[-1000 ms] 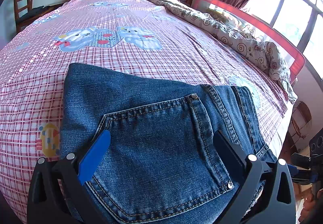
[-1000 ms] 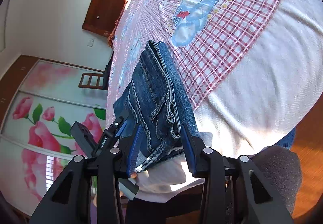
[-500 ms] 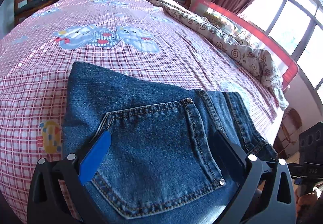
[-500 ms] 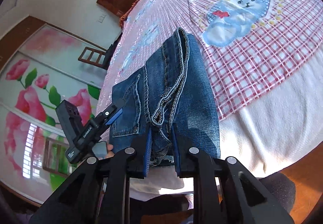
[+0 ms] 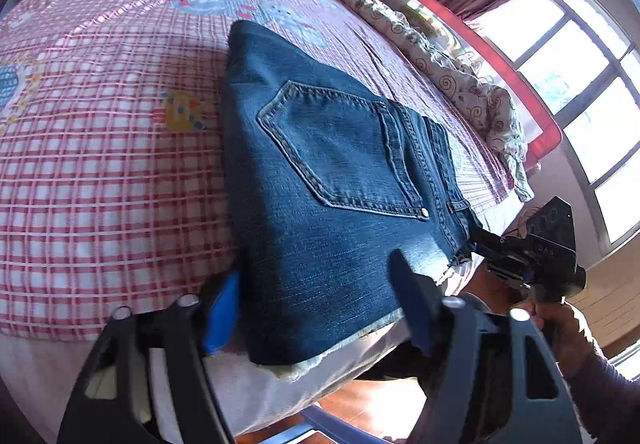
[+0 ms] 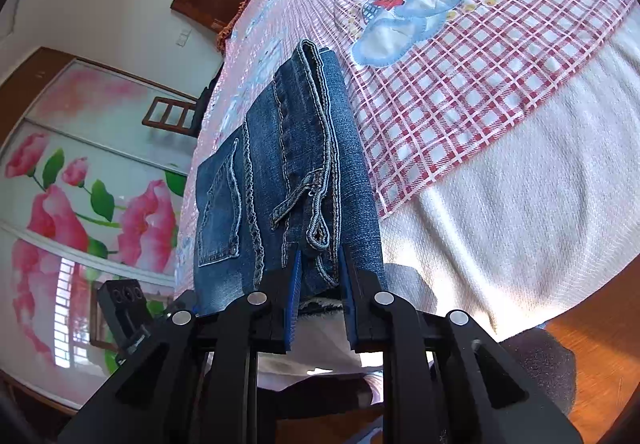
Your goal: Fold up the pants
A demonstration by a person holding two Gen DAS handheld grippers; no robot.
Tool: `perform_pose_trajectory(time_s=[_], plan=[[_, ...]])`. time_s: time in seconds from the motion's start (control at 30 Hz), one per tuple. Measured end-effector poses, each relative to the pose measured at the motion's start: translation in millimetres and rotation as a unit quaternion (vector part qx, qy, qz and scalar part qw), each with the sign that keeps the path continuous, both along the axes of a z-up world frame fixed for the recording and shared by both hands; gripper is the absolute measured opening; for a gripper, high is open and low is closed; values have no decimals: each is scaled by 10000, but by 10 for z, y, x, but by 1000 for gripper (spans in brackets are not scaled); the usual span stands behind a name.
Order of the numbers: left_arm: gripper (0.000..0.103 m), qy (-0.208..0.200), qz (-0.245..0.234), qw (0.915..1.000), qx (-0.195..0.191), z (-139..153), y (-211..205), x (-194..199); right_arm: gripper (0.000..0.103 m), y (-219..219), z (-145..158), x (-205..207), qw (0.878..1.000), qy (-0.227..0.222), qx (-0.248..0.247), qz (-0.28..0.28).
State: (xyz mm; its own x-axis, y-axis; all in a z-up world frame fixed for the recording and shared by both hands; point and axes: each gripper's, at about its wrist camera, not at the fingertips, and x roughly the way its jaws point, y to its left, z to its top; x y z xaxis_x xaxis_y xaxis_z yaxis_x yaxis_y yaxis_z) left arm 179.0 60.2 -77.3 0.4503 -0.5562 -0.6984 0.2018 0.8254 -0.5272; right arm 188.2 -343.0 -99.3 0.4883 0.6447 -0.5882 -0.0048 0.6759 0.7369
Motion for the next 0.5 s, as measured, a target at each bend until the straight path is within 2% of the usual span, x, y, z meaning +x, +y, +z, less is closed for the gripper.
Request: perform_pose_trajectory(time_s=[0.07, 0.1, 0.13, 0.2, 0.23, 0.37, 0.43, 0.47, 0.5], plan=[[53, 102, 90, 9997, 219, -7, -40, 38, 18, 3, 6, 17, 10000, 14, -15, 16], [43, 156, 164, 9996, 195, -6, -3, 45, 18, 7, 8, 20, 10000, 11, -12, 15], [30, 222, 247, 9994, 8, -5, 63, 45, 18, 10, 8, 21, 10000, 3, -13, 23], [18, 270, 414, 9985, -223, 41, 161, 24, 18, 26, 14, 15, 10000, -20, -22, 15], [14, 226, 453, 9985, -212, 92, 169, 3, 18, 33, 25, 3, 10000, -32, -43, 7], [12, -61, 708, 9975, 10, 313, 169, -108, 18, 65, 94, -47, 9993, -132, -352, 20], [17, 232, 788, 9966, 72, 99, 205, -67, 17, 60, 13, -35, 9993, -32, -365, 67], [26, 570, 898, 9943, 98, -97, 245, -26, 17, 66, -36, -21, 9994, 15, -333, 81], [27, 575, 1023, 9928, -224, -193, 319, -33, 17, 66, -67, -6, 9995, 42, -315, 81]])
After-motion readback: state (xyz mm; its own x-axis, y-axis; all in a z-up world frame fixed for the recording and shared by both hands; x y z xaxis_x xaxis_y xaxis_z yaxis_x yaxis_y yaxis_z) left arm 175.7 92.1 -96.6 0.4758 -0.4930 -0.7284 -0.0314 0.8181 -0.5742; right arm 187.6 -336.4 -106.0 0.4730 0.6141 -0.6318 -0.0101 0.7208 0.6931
